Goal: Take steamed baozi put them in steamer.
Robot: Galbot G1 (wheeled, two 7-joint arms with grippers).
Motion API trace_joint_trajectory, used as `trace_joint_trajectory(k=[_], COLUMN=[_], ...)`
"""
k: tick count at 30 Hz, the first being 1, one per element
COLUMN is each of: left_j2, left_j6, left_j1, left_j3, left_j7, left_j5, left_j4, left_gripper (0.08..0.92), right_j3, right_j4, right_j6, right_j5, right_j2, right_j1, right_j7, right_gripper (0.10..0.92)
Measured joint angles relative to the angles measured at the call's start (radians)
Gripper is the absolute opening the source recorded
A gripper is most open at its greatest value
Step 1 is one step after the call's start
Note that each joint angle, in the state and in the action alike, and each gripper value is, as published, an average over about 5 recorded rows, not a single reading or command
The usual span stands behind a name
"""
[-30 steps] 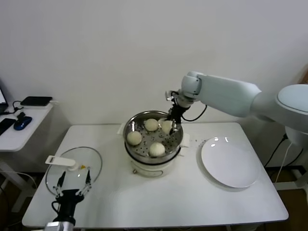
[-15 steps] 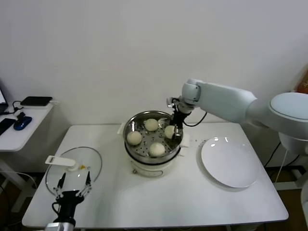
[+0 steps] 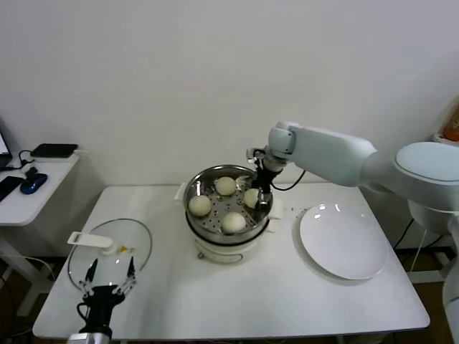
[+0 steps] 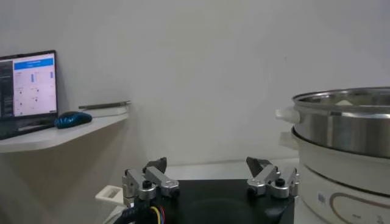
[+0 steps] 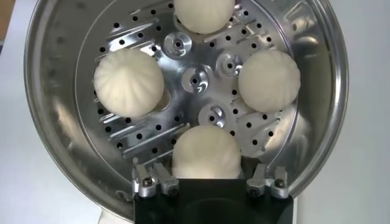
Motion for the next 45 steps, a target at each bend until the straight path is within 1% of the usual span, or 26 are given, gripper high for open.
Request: trace_joint_trajectory(k=[4,6,17,26,35,40,45], left_j2=[0.000,0.000,-0.001,-0.001,-0.008,-0.010,-0.011], left_j6=[0.001,0.002,0.004,0.012,0.017,0.008,-0.016], left_j1=[0.000,0.000,-0.001,0.001,-0.001,0.008,0.019], left_j3=[-0.001,-0.002,-0.001,-0.001,0.005,0.014,0.031], left_j7=[0.000,0.000,0.001,0.004,0.011,0.017,0.026], left_j5=[0.000,0.000,0.000,-0.005,0.000,-0.001,-0.009], left_j4=[-0.002,-0.003,-0.006,-0.024,-0.047,-0.060,-0.073], left_gripper=[0.823,0.823,0.823,0.823,0.823,0.823,0.823], right_j3=[0.005,0.006,0.000,-0.005,0.025,0.090,0.212], right_j4=[-0.005,-0.007,0.009,0.079,0.233,0.345,0.453], right_j6=[0.002,0.004,0.013,0.029,0.044,0.051,0.070], right_j5=[-0.002,-0.002,0.023,0.065,0.065,0.039,0.002], right_j2=[0.003,0.003,-0.014,-0.073,-0.218,-0.346,-0.495], right_j1=[-0.004,-0.004,0.028,0.102,0.154,0.124,0.030], right_j7=[0.001,0.001,-0.023,-0.034,-0.002,0.051,0.128], right_gripper=[0.810,0.819,0.823,0.823,0.823,0.823,0.823])
